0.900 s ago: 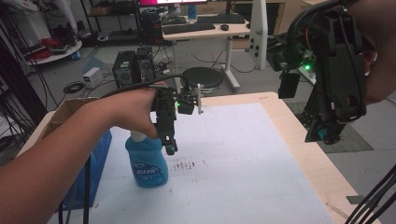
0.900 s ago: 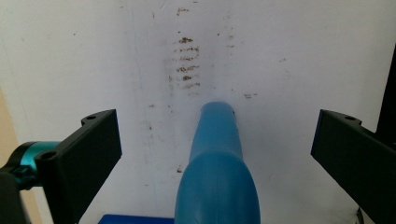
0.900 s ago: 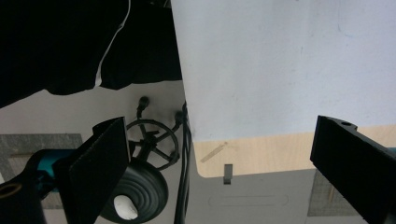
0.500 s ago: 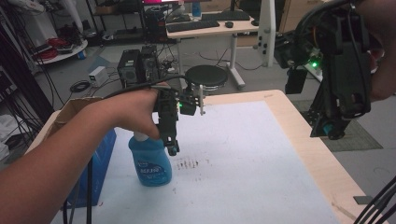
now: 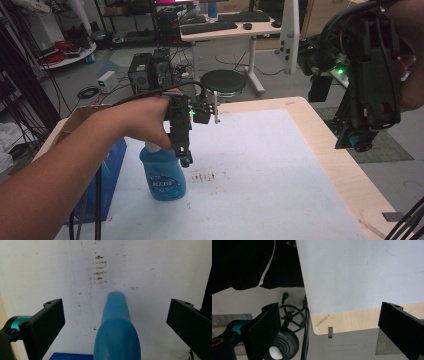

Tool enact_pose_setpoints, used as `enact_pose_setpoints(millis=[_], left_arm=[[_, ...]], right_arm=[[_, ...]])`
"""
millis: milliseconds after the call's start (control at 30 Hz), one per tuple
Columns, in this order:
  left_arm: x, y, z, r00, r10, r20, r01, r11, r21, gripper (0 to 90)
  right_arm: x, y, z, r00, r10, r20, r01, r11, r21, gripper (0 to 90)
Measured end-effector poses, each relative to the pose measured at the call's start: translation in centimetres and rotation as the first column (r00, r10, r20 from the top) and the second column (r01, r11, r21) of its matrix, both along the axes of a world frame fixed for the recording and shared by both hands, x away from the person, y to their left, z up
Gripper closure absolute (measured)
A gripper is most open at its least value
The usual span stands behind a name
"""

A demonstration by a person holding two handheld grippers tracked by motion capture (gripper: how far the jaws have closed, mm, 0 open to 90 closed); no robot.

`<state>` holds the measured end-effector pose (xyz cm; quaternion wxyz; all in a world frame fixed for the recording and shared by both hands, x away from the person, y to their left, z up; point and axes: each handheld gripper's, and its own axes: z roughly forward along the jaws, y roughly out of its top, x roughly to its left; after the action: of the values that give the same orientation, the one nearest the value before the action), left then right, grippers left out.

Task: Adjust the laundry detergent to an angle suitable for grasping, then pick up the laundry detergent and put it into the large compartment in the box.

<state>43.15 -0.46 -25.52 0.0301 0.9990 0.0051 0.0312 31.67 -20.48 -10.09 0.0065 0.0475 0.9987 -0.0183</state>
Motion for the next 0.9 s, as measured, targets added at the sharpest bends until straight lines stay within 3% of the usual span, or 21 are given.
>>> enact_pose_setpoints(millis=[300, 633, 900], left_arm=[[-0.2, 0.4, -0.1, 0.9999, 0.016, 0.007, -0.016, 0.9999, 0.004, 1.6], [-0.5, 0.2, 0.4, 0.9999, 0.001, 0.016, -0.001, 1.0000, 0.004, 1.6], [-0.5, 0.8, 1.1, 0.9994, 0.019, 0.028, -0.018, 0.9997, -0.015, 1.6]], right_arm=[[0.1, 0.7, -0.3, 0.9999, 0.010, 0.001, -0.010, 1.000, -0.024, 3.7], [0.2, 0.4, 0.0, 0.9999, -0.004, 0.010, 0.004, 1.000, -0.009, 3.8], [-0.1, 0.6, -0.3, 1.0000, 0.009, -0.003, -0.009, 1.000, -0.025, 3.8]])
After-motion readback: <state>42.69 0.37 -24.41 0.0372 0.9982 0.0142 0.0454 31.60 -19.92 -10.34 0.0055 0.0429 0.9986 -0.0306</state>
